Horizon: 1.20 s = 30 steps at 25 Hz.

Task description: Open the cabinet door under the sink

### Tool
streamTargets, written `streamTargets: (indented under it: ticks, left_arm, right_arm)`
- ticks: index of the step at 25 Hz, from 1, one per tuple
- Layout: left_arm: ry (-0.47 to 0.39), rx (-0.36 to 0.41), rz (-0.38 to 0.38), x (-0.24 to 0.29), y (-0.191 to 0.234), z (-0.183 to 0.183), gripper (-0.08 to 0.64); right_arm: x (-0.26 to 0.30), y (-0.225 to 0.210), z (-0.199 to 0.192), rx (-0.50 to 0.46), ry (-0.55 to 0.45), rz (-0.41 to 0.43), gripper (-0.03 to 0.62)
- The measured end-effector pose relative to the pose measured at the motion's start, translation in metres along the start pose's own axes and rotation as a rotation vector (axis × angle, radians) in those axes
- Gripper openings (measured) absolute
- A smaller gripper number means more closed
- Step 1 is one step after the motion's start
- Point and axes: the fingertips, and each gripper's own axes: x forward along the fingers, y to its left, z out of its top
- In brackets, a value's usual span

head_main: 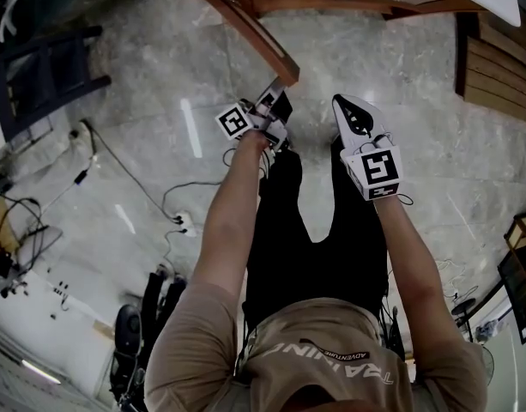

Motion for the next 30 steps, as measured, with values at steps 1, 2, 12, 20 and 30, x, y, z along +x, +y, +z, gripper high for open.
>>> streamTargets:
  ticks: [1, 2, 12, 20, 30]
  left_arm:
    - [0.02, 0.007, 0.006, -0.004, 0.0, 0.0, 0.098]
    - [0.037, 0.009, 0.011, -0.006, 0.001, 0.001, 0.098]
    - [0.046, 0.008, 0.023, -0.056, 0.002, 0.024, 0.098]
    - [0.161, 0.03, 0.03, -0.09, 0.002, 0.052, 0.098]
    - [0.216, 0.03, 0.037, -0.103, 0.0, 0.068, 0.098]
  right_arm:
    - [0.001, 0.004, -0.002, 0.002, 0.003, 0.001, 0.002]
    - [0.003, 0.008, -0.004, 0.005, 0.006, 0.003, 0.002]
    - [0.014, 0.052, -0.013, 0.002, 0.043, 0.029, 0.002]
    - [0.033, 0.076, -0.008, 0.013, 0.038, 0.005, 0.002]
    - [0.046, 0.102, -0.006, 0.021, 0.056, -0.011, 0.002]
